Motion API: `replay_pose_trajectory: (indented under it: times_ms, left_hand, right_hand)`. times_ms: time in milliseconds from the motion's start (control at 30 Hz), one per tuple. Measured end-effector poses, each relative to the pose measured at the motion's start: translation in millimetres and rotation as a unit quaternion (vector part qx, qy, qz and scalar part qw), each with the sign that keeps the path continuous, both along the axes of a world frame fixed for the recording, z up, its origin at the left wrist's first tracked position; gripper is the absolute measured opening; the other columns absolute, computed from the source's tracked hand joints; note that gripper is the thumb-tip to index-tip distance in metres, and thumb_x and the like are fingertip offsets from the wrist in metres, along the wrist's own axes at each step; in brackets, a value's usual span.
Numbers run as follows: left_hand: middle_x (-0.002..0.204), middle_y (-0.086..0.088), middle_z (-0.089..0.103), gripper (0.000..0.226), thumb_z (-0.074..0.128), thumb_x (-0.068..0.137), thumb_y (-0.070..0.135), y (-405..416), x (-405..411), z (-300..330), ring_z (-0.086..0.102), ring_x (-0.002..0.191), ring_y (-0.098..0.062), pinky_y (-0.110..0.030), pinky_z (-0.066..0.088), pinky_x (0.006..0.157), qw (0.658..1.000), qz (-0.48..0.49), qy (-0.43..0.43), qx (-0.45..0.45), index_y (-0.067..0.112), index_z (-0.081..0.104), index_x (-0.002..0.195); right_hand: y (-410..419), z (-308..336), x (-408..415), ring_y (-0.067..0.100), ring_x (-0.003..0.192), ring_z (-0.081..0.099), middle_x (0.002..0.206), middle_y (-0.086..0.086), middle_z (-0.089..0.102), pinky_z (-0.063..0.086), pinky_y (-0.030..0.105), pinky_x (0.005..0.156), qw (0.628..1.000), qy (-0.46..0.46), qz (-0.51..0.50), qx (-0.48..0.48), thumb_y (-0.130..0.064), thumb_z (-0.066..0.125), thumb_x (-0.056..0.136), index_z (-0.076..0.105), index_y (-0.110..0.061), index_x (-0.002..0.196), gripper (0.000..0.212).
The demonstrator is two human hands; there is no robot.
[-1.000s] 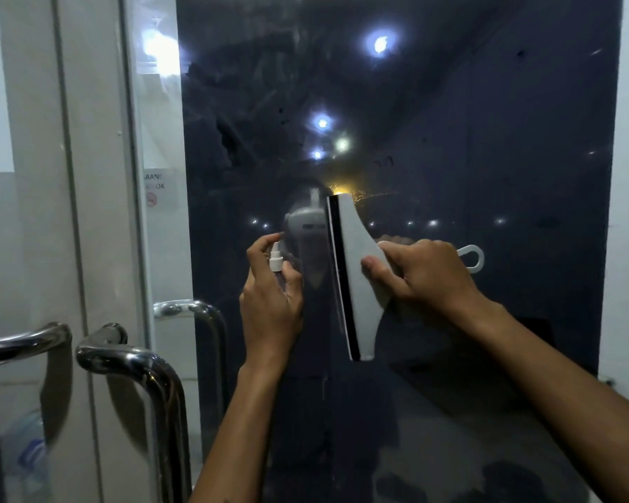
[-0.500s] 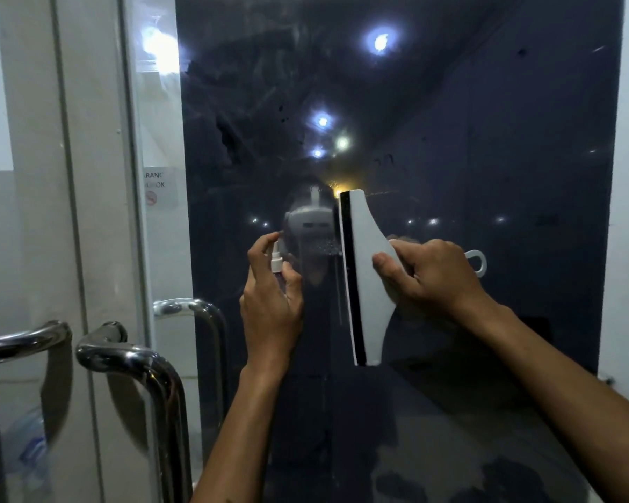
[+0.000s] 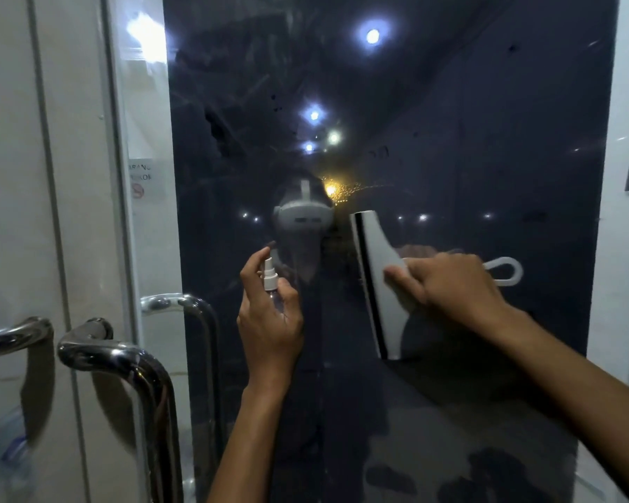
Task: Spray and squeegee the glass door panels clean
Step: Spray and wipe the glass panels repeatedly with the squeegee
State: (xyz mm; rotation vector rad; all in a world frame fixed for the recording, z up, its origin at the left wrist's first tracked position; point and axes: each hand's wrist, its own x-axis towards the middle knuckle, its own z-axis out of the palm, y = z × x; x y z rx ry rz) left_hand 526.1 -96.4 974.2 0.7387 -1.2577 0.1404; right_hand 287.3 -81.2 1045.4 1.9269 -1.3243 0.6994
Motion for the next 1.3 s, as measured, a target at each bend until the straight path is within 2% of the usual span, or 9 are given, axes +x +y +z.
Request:
replay_pose_trajectory:
  times_ms: [67,167,367,600,800,900,1100,1200,1300]
  left_hand:
    - [0.099,-0.005,0.063,0.038,0.041,0.100,0.031,0.8,-0.3,0.0,0.064,0.077,-0.014,-0.022,0.050,0.060,1.000,-0.005,-0.008,-0.005,0.034,0.035,0.138]
    - [0.101,-0.005,0.064,0.039,0.040,0.099,0.033,1.6,1.2,0.7,0.065,0.079,-0.014,-0.022,0.049,0.061,1.000,-0.003,-0.010,-0.005,0.035,0.035,0.137]
    - [0.100,-0.008,0.063,0.038,0.042,0.101,0.028,0.3,10.3,0.0,0.065,0.076,-0.015,-0.011,0.047,0.059,1.000,0.005,-0.017,-0.015,0.031,0.034,0.138]
    - [0.101,-0.005,0.063,0.037,0.040,0.100,0.034,0.9,5.1,-5.2,0.065,0.079,-0.012,-0.022,0.052,0.061,1.000,-0.005,-0.013,0.000,0.034,0.035,0.137]
    - [0.100,-0.004,0.063,0.038,0.041,0.100,0.033,2.0,8.5,-8.0,0.065,0.079,-0.010,-0.020,0.052,0.061,1.000,-0.011,-0.013,0.000,0.035,0.034,0.137]
    - [0.101,-0.004,0.064,0.040,0.044,0.100,0.028,2.1,13.1,-10.4,0.066,0.080,-0.011,-0.026,0.055,0.062,1.000,-0.010,-0.013,0.005,0.034,0.034,0.138]
    - [0.100,-0.006,0.065,0.039,0.042,0.100,0.031,1.4,20.3,-12.3,0.066,0.077,-0.012,-0.022,0.052,0.060,1.000,-0.003,-0.006,0.010,0.036,0.034,0.139]
    - [0.100,-0.005,0.065,0.039,0.043,0.101,0.029,3.2,19.1,-11.8,0.066,0.078,-0.012,-0.023,0.053,0.060,1.000,-0.004,-0.005,0.009,0.036,0.035,0.138]
    - [0.099,-0.004,0.066,0.039,0.045,0.100,0.026,6.1,21.0,-11.5,0.066,0.078,-0.007,-0.014,0.049,0.058,1.000,-0.004,0.001,0.000,0.034,0.036,0.137]
  right_hand:
    - [2.1,0.8,-5.4,0.018,0.069,0.059,0.071,-0.003,0.059,0.045,0.034,0.071,1.000,-0.015,0.001,-0.008,-0.069,0.004,0.090,0.068,-0.030,0.096,0.075]
    - [-3.3,-2.0,31.3,0.026,0.080,0.066,0.080,0.003,0.066,0.047,0.035,0.071,1.000,0.018,0.018,-0.016,-0.068,0.009,0.094,0.066,-0.028,0.097,0.070]
    - [-14.2,-8.8,83.6,0.030,0.081,0.065,0.081,0.005,0.067,0.033,0.036,0.062,0.997,0.064,0.038,-0.029,-0.064,0.014,0.099,0.060,-0.023,0.088,0.062]
    - [-9.3,-19.5,41.4,0.023,0.070,0.063,0.071,-0.001,0.062,0.049,0.037,0.068,0.999,0.000,0.014,-0.033,-0.068,0.003,0.092,0.061,-0.025,0.087,0.072]
    - [-6.2,-23.6,72.0,0.025,0.074,0.066,0.077,0.002,0.067,0.038,0.034,0.059,0.998,0.041,0.036,-0.028,-0.066,0.007,0.094,0.062,-0.026,0.096,0.068]
    - [-8.6,-28.2,86.0,0.027,0.078,0.068,0.081,0.003,0.069,0.033,0.034,0.058,0.998,0.060,0.034,-0.014,-0.065,0.012,0.097,0.061,-0.025,0.097,0.064]
    - [-8.2,-33.7,46.7,0.023,0.068,0.066,0.072,0.000,0.066,0.047,0.034,0.059,0.999,0.018,0.008,-0.031,-0.071,-0.011,0.083,0.063,-0.027,0.095,0.087]
    - [-7.1,-30.8,60.9,0.024,0.060,0.064,0.064,0.000,0.063,0.042,0.032,0.053,0.999,0.014,0.020,-0.043,-0.070,-0.003,0.090,0.061,-0.025,0.085,0.078]
    - [-8.6,-21.9,96.0,0.024,0.056,0.064,0.060,0.001,0.063,0.029,0.029,0.049,0.995,0.042,0.041,-0.076,-0.065,0.010,0.095,0.062,-0.024,0.081,0.068]
